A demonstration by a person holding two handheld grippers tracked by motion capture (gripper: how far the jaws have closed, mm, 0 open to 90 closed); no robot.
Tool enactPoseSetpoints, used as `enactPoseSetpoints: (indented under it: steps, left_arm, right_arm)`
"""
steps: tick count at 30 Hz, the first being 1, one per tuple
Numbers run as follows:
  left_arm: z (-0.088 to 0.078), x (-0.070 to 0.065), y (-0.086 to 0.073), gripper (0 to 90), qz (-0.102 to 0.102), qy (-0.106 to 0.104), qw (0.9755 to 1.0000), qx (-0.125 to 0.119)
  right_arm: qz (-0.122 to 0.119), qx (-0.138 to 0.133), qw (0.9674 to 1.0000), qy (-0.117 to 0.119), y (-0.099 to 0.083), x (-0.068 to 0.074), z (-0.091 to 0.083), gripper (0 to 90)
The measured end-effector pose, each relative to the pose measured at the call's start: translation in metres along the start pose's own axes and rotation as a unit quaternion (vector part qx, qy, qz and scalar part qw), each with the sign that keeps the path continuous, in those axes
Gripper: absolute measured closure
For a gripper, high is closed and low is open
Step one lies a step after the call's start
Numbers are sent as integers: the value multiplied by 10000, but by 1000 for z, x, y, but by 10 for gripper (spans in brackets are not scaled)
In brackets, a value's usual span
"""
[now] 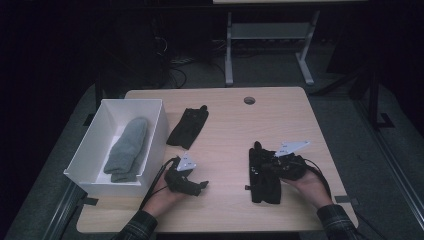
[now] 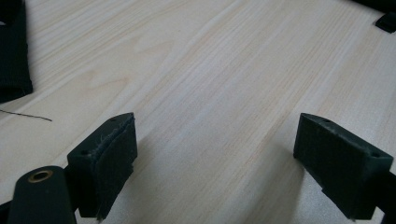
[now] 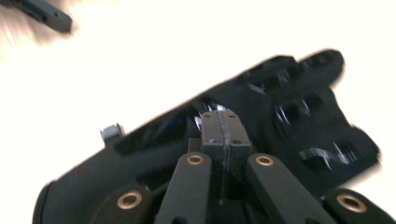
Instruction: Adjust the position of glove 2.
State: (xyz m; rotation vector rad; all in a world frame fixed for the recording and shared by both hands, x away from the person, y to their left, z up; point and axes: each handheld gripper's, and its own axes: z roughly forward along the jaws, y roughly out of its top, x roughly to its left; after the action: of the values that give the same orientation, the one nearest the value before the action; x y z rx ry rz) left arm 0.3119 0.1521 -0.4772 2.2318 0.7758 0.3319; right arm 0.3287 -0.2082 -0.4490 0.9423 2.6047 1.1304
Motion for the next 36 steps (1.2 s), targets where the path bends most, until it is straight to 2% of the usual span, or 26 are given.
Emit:
enactPoseSetpoints:
  steps: [4, 7, 9, 13, 17, 18, 19, 23, 26, 28, 31, 33, 36]
  left_arm:
    - [1, 0, 0, 127, -14, 14, 10000, -10]
    - [1, 0, 0, 127, -16, 14, 10000, -12]
    - [1, 0, 0, 127, -8, 15, 10000, -5]
    - [0, 0, 0, 127, -3, 15, 10000, -2]
    - [0, 0, 0, 127, -10, 11, 10000, 3]
    - [0, 0, 0, 128, -2, 10, 10000, -3]
    - [1, 0, 0, 127, 2, 9, 10000, -5]
    - [0, 1, 0, 127, 32, -20, 10000, -4]
    - [1, 2, 2, 132, 38, 7, 10000, 48]
    - [0, 1, 3, 158, -57, 19, 10000, 40]
    - [-3, 3, 5, 276, -86, 91, 9999, 113]
    - [-4, 4, 6, 355, -125, 114, 9998, 119]
    - [-4, 5, 10, 485, -198, 164, 9995, 180]
  right_arm:
    - [-164, 123, 9998, 22, 6, -1, 17, 900]
    - [-155, 256, 9995, 80, 5, 1, 26, 900]
    - [-175, 253, 9995, 47, 4, 4, 27, 900]
    - [-277, 275, 9991, 173, 1, 12, 25, 900]
    - [-267, 263, 9989, 274, -3, 17, 22, 900]
    - [-247, 239, 9990, 274, -4, 17, 21, 851]
    - [-229, 160, 9992, 268, -4, 16, 19, 758]
    - [-109, -314, 9994, -104, -5, 11, 2, 542]
    - [112, -478, 9979, -420, -14, 4, -10, 432]
    - [220, -472, 9970, -573, -22, -3, -16, 379]
    - [282, -455, 9960, -722, -36, -12, -23, 279]
    - [297, -424, 9953, -822, -45, -16, -26, 254]
    - [453, -367, 9943, -895, -58, -23, -30, 226]
